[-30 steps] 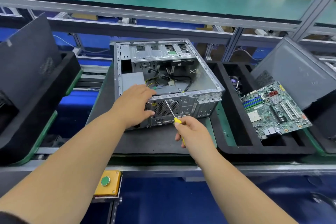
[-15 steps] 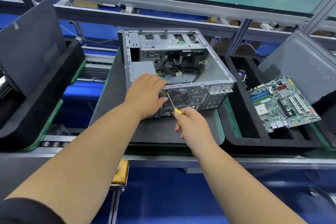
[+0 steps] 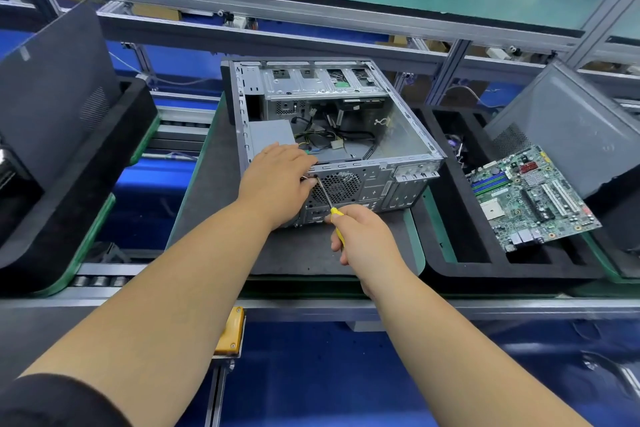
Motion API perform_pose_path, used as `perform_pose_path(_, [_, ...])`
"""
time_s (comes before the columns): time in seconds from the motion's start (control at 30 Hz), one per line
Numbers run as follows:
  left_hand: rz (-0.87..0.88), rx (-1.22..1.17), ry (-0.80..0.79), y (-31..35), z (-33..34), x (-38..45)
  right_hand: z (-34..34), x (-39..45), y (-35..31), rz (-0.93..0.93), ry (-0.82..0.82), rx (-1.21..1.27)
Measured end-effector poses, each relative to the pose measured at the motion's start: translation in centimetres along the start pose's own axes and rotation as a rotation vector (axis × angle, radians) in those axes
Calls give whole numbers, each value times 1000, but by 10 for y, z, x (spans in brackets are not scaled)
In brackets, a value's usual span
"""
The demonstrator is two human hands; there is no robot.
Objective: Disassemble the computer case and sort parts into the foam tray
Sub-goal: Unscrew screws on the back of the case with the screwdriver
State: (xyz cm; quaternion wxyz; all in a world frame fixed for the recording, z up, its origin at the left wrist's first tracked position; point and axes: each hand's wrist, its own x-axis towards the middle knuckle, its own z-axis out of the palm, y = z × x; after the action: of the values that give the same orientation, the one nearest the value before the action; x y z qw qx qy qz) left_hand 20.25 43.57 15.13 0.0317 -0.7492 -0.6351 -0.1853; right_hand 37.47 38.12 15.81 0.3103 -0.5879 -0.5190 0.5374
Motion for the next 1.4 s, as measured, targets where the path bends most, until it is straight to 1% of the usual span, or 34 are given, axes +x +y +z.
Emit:
perform_pose_path(0.13, [-2,-15,7,-2,1,2,1,1,-5,32,-5,20])
perform_pose_path(0.27, [-11,-30,10,-3,2,2,2,3,-9,67,-20,106])
perform_pose_path(0.47, [-8,-46,12,-3,2,2,10,4,-4,79,34,127])
perform_pose_path(0.53, [-3,-45,13,-3,2,2,12,4,-2,155,17,239])
perform_pose_path(0.57, [1,-41,14,-3,2,2,12,4,-2,232,-26,349])
perform_pose_path(0.63, [7,-33,15,-4,2,2,10,5,-5,394,-175,612])
perform_pose_path(0.67, [9,-31,19,-4,2,2,9,5,-6,445,-239,719])
perform_pose_path(0.77, [14,-30,38,-4,3,3,8,5,-9,480,-379,909])
perform_pose_path(0.83, [11,-36,42,-4,3,3,7,4,-12,465,-402,907])
perform_pose_path(0.9, [7,-42,44,-4,3,3,7,4,-15,446,-356,802])
perform_pose_path(1.03, [-6,-47,54,-2,3,2,13,4,-18,325,-215,435])
perform_pose_path(1.17, [-5,-57,60,-2,3,1,21,3,-20,189,-81,-40])
perform_pose_path(1.23, [-4,-59,61,-3,3,1,20,4,-23,82,-14,-342])
perform_pose_path(1.33, [-3,-47,64,-3,4,1,17,3,-25,-29,49,-712])
perform_pose_path(1.4, [-5,-49,65,-3,5,2,20,3,-28,-81,88,-913])
